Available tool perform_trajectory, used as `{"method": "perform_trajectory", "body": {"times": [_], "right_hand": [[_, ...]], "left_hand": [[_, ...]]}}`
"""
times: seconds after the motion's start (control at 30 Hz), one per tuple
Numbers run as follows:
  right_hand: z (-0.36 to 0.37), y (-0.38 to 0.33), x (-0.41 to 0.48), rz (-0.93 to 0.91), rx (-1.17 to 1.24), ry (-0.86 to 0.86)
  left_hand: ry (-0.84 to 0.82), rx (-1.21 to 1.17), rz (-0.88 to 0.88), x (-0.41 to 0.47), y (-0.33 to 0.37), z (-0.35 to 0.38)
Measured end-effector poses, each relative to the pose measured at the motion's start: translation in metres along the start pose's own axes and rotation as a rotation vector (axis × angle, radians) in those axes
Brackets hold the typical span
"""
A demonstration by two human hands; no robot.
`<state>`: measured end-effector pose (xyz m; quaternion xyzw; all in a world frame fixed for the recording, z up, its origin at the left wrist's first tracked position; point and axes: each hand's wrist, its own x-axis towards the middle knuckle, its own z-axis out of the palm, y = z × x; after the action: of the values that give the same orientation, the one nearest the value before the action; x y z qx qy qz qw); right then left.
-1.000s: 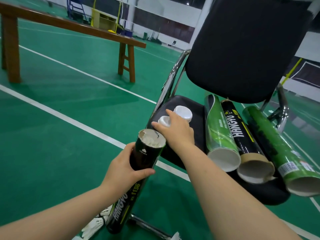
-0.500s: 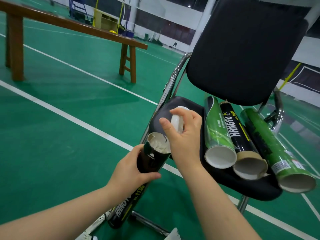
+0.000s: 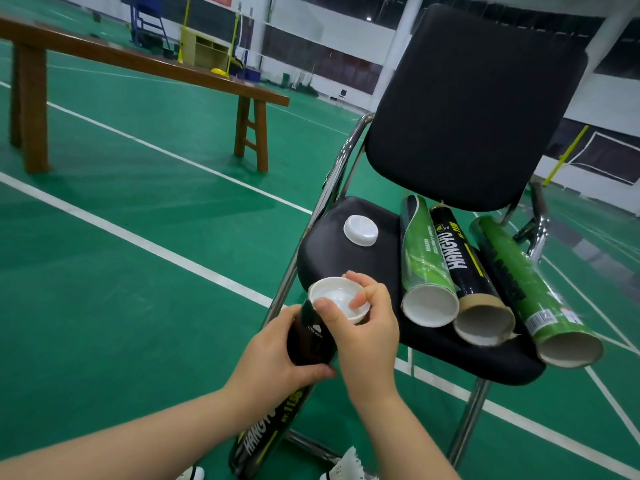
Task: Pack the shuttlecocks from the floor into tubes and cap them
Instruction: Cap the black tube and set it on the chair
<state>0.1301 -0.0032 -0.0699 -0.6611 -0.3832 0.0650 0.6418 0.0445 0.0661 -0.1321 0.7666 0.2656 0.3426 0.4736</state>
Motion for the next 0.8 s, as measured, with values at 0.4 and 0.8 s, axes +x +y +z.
{"method": "perform_trajectory", "body": {"times": [0.4, 0.8], "right_hand": [[-0.003, -0.004, -0.012, 0.137, 0.225, 0.094], [-0.010, 0.007, -0.008, 0.448, 0.210, 0.044]], "left_hand": [[-0.029, -0.102, 0.019, -0.008, 0.007, 0.016], [-0.087, -0.022, -0.035, -0.009, -0.010, 0.024]]}}
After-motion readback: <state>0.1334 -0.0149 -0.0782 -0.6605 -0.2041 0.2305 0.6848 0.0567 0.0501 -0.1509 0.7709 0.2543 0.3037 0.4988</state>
